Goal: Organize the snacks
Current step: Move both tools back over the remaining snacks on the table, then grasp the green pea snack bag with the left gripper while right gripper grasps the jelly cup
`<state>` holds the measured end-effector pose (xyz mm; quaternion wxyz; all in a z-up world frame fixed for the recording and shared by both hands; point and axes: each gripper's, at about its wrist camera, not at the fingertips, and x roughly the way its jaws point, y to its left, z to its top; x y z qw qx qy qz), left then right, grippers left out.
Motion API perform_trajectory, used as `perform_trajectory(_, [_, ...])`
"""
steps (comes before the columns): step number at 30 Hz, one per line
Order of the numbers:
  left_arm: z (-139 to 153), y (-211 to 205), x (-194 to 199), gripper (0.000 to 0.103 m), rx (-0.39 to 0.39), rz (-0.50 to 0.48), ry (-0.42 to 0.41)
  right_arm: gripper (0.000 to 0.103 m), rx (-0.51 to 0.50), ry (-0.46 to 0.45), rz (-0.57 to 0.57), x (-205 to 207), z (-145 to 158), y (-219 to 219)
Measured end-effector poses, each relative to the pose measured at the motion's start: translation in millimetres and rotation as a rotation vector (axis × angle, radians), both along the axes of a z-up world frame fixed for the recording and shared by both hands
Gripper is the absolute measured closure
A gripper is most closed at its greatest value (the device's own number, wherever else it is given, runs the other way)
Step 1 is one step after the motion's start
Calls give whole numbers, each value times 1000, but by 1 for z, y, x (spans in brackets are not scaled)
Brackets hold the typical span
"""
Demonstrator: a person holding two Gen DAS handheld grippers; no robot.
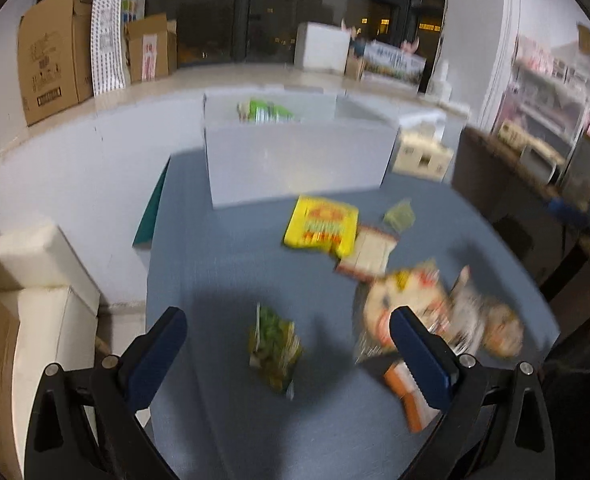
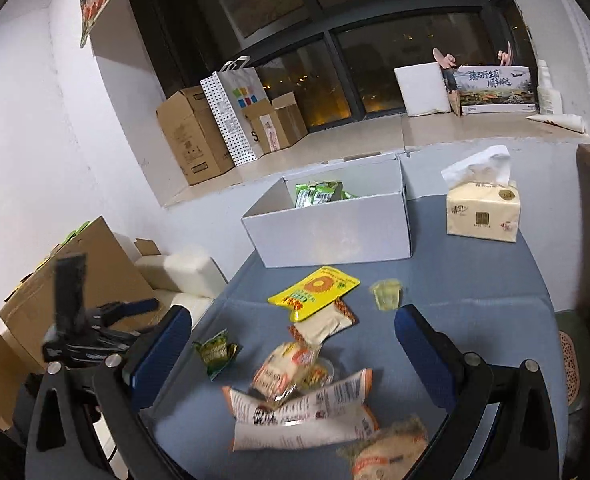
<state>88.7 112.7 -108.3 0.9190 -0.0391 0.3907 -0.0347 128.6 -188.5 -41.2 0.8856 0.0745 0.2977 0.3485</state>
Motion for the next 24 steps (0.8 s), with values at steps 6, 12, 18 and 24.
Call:
perform_trajectory(6, [-43,-2,16,0,-12,-9,93,0,-7,-4,-8,-10,-8,-3])
perform_trajectory(12, [-75,12,29,48,-84,21,159,0,-11,7,-20,-7,-14,-7])
perform_trajectory(18, [-62,20,18,60,-121,20,58,0,-21,15,-23,-6,-18,-4])
perform_trajectory(24, [-26,16,-2,63,-134,7,-88,0,-57,43,-11,2,-27,6])
